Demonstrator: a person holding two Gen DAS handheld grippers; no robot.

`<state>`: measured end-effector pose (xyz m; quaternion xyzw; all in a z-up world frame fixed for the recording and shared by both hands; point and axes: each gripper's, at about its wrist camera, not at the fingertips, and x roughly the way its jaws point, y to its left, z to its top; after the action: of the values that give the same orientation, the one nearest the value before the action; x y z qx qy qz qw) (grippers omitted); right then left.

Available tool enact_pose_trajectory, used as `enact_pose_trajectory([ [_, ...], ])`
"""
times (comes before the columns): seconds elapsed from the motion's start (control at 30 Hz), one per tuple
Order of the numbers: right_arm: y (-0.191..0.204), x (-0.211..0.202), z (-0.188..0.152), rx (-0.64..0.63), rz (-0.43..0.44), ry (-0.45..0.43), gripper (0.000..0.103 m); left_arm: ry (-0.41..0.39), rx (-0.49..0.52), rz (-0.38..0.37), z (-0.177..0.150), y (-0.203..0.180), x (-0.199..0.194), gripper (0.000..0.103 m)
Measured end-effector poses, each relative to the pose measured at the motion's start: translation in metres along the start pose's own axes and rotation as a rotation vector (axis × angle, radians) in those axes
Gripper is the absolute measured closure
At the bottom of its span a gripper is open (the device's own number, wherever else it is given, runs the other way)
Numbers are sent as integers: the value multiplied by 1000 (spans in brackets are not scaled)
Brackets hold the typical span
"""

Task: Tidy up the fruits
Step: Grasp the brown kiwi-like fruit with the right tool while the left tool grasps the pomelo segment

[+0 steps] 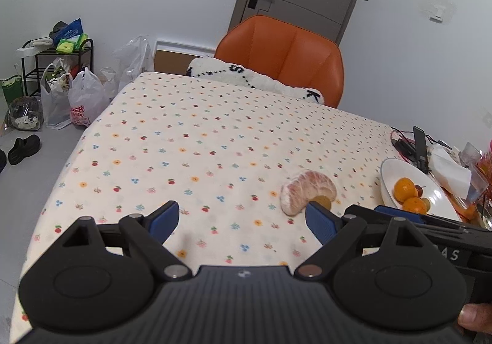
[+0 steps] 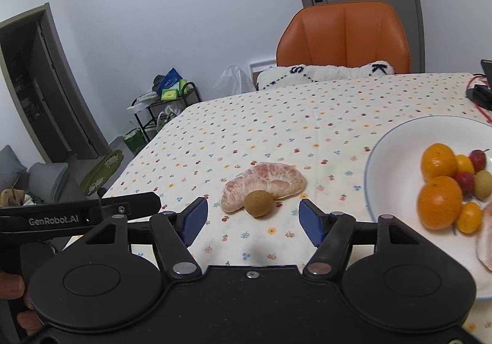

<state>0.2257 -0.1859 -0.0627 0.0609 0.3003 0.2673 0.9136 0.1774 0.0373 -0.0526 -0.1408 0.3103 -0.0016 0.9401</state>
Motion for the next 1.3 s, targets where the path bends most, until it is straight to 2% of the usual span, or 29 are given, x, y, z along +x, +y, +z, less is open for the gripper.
enact_pose_trajectory([
  [0.23, 4, 21, 2, -12, -12, 28, 45, 0, -13, 2, 2, 9, 6, 15],
  [0.53, 4, 48, 5, -24, -25, 61, 60, 10, -25, 5, 3, 18, 15, 15],
  [0.67, 3, 53, 4, -42, -41, 63, 77, 13, -19, 9, 4, 17, 18, 15],
  [0.93, -8, 36, 5, -9, -9, 54, 78, 16, 6, 2, 7, 3, 24, 15],
  [1.3, -26, -1, 6, 13, -27, 7, 78, 30, 65, -33, 8, -29, 38, 15],
])
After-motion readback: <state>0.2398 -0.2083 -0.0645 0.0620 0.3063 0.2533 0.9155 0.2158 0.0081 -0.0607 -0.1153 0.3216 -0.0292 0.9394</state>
